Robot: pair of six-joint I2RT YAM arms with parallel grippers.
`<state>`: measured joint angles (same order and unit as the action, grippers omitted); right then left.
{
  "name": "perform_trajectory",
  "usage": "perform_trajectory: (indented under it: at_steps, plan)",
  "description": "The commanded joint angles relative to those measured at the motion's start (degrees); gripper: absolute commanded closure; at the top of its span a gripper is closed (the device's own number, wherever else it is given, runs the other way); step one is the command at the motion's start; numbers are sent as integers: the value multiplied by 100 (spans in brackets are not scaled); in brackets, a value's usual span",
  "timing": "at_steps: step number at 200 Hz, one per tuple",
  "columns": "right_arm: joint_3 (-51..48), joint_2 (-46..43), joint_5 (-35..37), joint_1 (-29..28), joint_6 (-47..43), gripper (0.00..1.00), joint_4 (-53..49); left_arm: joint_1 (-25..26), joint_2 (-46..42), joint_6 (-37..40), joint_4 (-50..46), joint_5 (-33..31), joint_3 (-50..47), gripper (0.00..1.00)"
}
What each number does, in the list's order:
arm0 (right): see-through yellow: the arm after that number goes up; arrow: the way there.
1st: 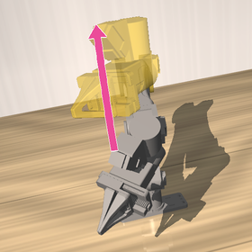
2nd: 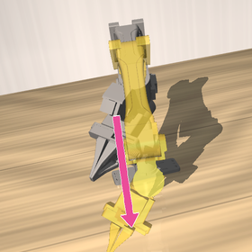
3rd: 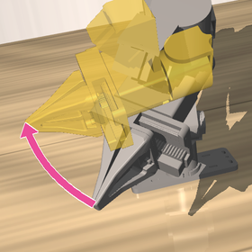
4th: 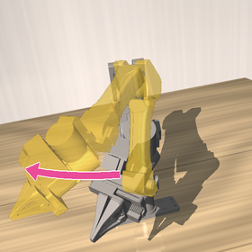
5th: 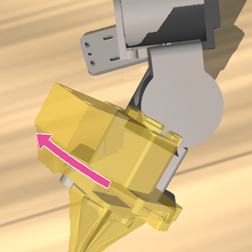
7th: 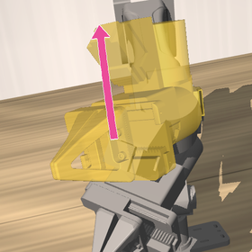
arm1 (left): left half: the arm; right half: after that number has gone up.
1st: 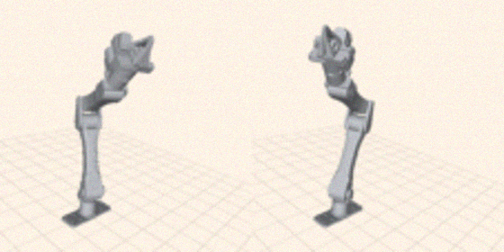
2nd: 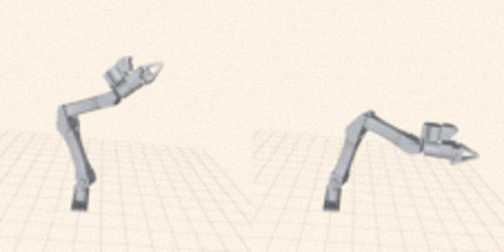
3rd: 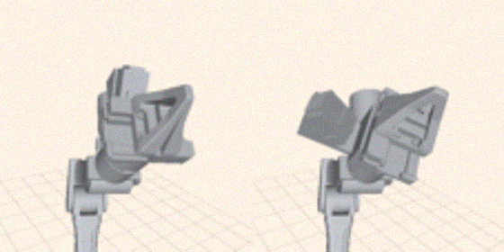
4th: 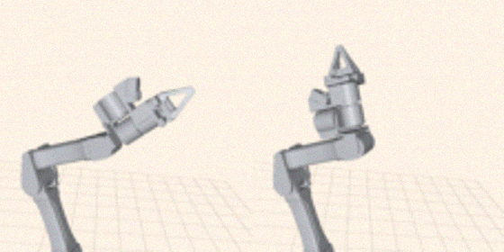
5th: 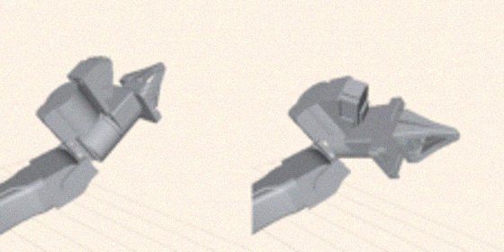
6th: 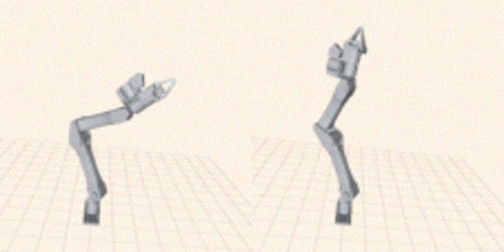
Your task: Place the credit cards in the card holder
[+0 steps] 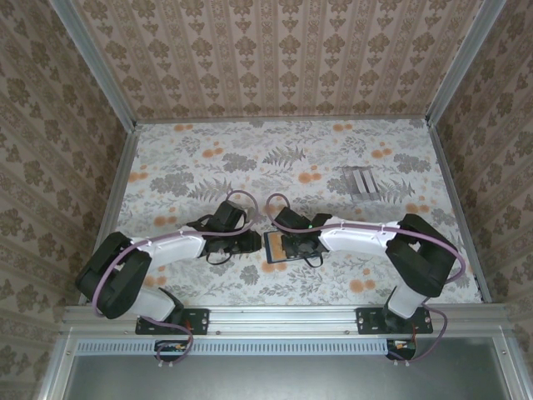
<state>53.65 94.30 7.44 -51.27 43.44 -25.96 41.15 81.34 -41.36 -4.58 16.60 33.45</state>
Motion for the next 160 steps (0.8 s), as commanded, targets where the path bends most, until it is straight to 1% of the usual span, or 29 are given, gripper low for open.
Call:
perform_trajectory:
  at_steps: [1,16,43,51,61,78,88,118,138,143,160]
  plan:
    - [-9,-311,164,-2,-5,79,-216,-12,4,93,-100,87,57,66]
    - [-117,-451,-102,49,-2,79,-44,46,49,-5,159,166,4,62]
    - [-365,-772,-468,358,-130,78,161,104,168,-110,379,423,15,54]
    - [-414,-907,-555,477,-287,76,131,108,167,-161,432,423,-11,53]
    - [-458,-1081,-589,623,-556,69,39,121,184,-195,518,452,-36,52]
    - [-522,-1306,-329,844,-976,61,-210,122,256,-183,467,528,26,51]
    - [-562,-1347,-224,1064,-1105,58,-368,139,285,-191,424,512,55,51]
    - [-654,-1233,49,1399,-1264,58,-621,183,374,-157,330,460,150,51]
    - [-721,-1113,-403,1630,-1289,58,-515,192,391,-122,173,391,208,51]
    - [-739,-1080,-497,1639,-1364,58,-318,192,398,-122,182,392,204,51]
    - [-786,-901,-515,1686,-1638,60,-211,188,493,-67,164,499,273,52]
